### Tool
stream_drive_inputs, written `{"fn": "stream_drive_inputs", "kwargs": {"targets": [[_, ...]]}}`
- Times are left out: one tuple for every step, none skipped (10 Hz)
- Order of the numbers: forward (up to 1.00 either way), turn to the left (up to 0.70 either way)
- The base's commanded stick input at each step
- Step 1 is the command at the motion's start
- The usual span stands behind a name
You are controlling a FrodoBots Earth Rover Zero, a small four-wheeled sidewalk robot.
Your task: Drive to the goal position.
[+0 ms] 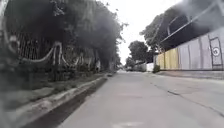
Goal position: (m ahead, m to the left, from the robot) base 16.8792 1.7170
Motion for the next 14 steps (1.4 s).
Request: {"fn": "stream_drive_inputs", "kwargs": {"targets": [[0.7,0.0],[0.7,-0.01],[0.7,-0.05],[0.7,-0.34],[0.7,-0.34],[0.7,-0.34],[0.7,-0.34],[0.7,-0.34],[0.7,-0.34],[0.7,-0.34],[0.7,-0.34],[0.7,-0.2],[0.7,0.0],[0.7,0.0]]}}
